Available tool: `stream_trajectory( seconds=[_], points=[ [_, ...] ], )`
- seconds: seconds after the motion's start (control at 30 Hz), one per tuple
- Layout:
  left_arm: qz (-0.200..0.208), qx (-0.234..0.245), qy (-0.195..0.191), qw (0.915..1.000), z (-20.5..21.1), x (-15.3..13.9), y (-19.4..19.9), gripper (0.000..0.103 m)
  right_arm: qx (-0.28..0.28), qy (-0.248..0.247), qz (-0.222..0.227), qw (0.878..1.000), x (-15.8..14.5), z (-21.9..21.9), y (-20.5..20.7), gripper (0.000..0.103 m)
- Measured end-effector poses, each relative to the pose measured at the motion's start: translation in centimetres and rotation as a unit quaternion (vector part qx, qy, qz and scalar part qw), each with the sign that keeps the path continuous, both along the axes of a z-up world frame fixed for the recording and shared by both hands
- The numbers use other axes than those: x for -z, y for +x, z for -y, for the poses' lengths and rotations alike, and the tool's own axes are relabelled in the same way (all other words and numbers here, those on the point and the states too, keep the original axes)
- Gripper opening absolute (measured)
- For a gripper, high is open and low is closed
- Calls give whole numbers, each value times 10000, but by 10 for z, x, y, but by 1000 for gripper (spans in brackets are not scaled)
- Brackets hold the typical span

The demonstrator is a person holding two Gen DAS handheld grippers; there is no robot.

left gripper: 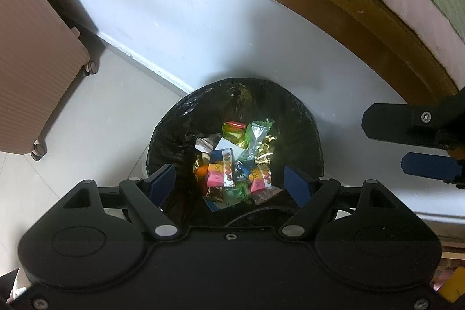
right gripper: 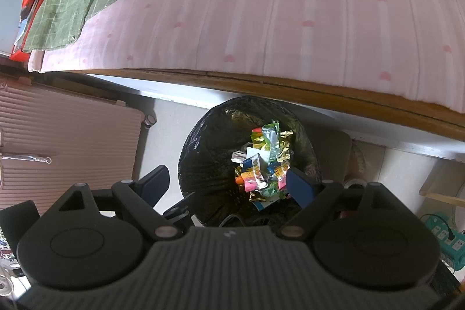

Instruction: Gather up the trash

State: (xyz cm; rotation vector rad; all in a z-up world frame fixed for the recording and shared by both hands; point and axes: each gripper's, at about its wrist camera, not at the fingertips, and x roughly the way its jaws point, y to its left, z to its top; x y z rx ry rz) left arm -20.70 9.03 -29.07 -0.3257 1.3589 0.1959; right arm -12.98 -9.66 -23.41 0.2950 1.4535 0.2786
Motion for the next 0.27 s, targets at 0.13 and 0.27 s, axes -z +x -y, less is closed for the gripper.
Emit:
stream_trajectory(
  seconds=[0.13, 0.27],
  points=[
    [13, 16, -17, 10000, -1, 0, 0, 81, 13, 10, -3, 10000, 2, 1, 0, 92],
    [23, 60, 5, 10000, -1, 0, -1, 81, 20, 13, -11, 10000, 2, 1, -1, 92]
  ],
)
